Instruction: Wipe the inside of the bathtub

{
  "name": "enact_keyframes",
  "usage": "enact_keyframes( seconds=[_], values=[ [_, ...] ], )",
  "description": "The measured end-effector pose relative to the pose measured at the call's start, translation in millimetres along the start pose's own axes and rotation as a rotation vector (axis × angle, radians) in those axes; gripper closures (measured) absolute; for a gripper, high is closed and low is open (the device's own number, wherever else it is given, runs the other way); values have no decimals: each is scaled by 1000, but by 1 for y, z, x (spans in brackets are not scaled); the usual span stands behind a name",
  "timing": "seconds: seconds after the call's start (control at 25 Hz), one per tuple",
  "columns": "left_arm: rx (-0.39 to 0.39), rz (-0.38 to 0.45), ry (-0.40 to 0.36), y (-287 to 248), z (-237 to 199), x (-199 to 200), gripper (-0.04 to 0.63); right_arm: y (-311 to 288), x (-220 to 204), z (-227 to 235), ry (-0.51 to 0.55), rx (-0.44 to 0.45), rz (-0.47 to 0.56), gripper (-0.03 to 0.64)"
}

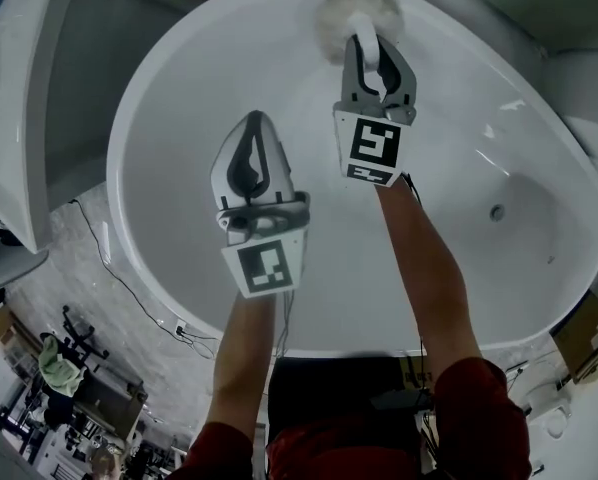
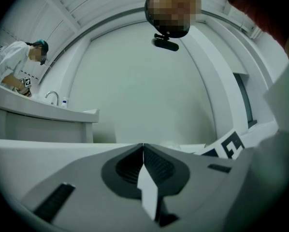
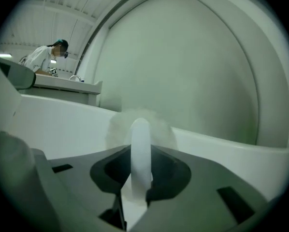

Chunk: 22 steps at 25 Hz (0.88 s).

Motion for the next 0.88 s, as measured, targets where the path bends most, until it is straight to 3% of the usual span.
enact_keyframes(
  seconds=[0.56,0.88],
  values=[
    [11,-52,34,-5,7,-51,578,-7,-53,-1,75,8,13,525],
    [11,-83,18,-6,16,-94,578,-9,-108,10,92,5,-35,525]
  ],
)
Point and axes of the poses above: the fingertips, and each gripper's own axes: y backward along the fingers, z to its right, x out of its top, the point moved 8 cm from there along y, backward along the fingers, and after that the axes turned 7 degrees about -y, right-handed, at the moved point
